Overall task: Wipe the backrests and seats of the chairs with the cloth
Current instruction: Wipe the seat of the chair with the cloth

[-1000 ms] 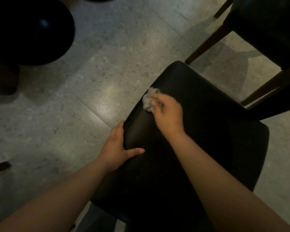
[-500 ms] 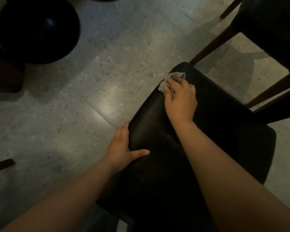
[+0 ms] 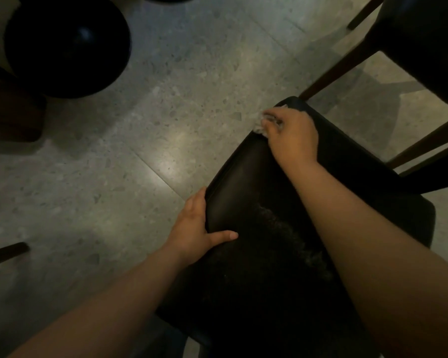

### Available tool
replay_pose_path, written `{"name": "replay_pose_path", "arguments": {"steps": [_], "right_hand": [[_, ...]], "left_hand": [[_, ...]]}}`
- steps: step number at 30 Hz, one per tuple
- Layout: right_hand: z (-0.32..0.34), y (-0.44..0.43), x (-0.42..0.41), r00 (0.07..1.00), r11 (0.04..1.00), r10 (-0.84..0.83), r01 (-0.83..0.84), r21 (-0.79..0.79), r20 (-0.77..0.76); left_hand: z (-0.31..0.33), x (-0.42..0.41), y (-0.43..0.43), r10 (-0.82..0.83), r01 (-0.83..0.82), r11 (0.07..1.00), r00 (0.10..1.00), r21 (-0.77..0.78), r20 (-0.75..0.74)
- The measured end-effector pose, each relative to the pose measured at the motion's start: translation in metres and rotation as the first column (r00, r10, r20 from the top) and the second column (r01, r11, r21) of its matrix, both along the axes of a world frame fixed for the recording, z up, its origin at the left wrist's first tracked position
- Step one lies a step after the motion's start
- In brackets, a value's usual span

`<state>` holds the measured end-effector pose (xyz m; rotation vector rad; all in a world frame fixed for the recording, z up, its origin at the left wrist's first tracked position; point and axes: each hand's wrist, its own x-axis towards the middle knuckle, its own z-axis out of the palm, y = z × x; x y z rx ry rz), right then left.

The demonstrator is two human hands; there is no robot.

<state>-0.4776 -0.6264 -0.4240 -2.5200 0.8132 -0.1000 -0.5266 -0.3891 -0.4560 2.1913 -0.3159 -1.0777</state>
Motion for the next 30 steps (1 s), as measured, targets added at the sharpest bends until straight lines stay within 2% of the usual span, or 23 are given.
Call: {"name": "replay_pose_path", "arguments": {"steps": [2,5,7,9,11,13,16,19,21,23,25,30], "right_hand": [[-0.006,0.006,0.001,0.998,1.0,-0.008,0.009,0.01,-0.058],[-0.009,0.038,-0.02,0.97,0.964,0.234,-0.224,0.142,-0.058],[-0.007,0.05,-0.036,0.946,0.921,0.323,-0.31,0.238,-0.018],[0.0,0.047,-0.049,0.976,0.914,0.212,-0.218,0.342,0.054],[0.009,0.032,-0.061,0.993,0.909,-0.034,-0.015,0.417,0.109],[0.017,0.016,-0.079,0.97,0.893,-0.217,0.151,0.424,0.112],[0.026,0.001,-0.117,0.952,0.888,-0.305,0.269,0.374,0.039],[0.032,-0.003,-0.157,0.91,0.839,-0.415,0.386,0.383,-0.008],[0.037,0.0,-0.18,0.88,0.802,-0.474,0.447,0.396,-0.031],[0.042,0.006,-0.201,0.84,0.761,-0.541,0.509,0.401,-0.039],[0.045,0.014,-0.22,0.773,0.701,-0.634,0.587,0.405,-0.024],[0.048,0.026,-0.265,0.579,0.509,-0.815,0.739,0.441,-0.03]], "left_hand": [[0.0,0.0,0.0,0.0,0.0,1.0,1.0,0.003,0.0],[0.001,0.0,-0.001,-0.001,0.001,1.0,1.0,0.007,0.004],[0.002,0.0,-0.002,-0.003,0.003,1.0,1.0,0.011,0.001],[0.003,0.001,-0.002,-0.005,0.005,1.0,1.0,0.014,-0.006],[0.004,0.002,-0.002,-0.012,0.012,1.0,1.0,0.022,-0.007],[0.006,0.002,-0.002,-0.015,0.015,1.0,1.0,0.027,-0.011],[0.012,0.001,-0.006,-0.039,0.037,0.996,0.999,0.086,0.019],[0.025,-0.006,-0.011,-0.123,0.085,0.978,0.973,0.191,0.196],[0.038,-0.015,-0.013,-0.209,0.153,0.971,0.92,0.186,0.331],[0.051,-0.024,-0.016,-0.314,0.269,0.948,0.874,0.17,0.37],[0.061,-0.033,-0.02,-0.419,0.383,0.908,0.84,0.171,0.345],[0.078,-0.048,-0.037,-0.536,0.52,0.842,0.772,0.145,0.341]]}}
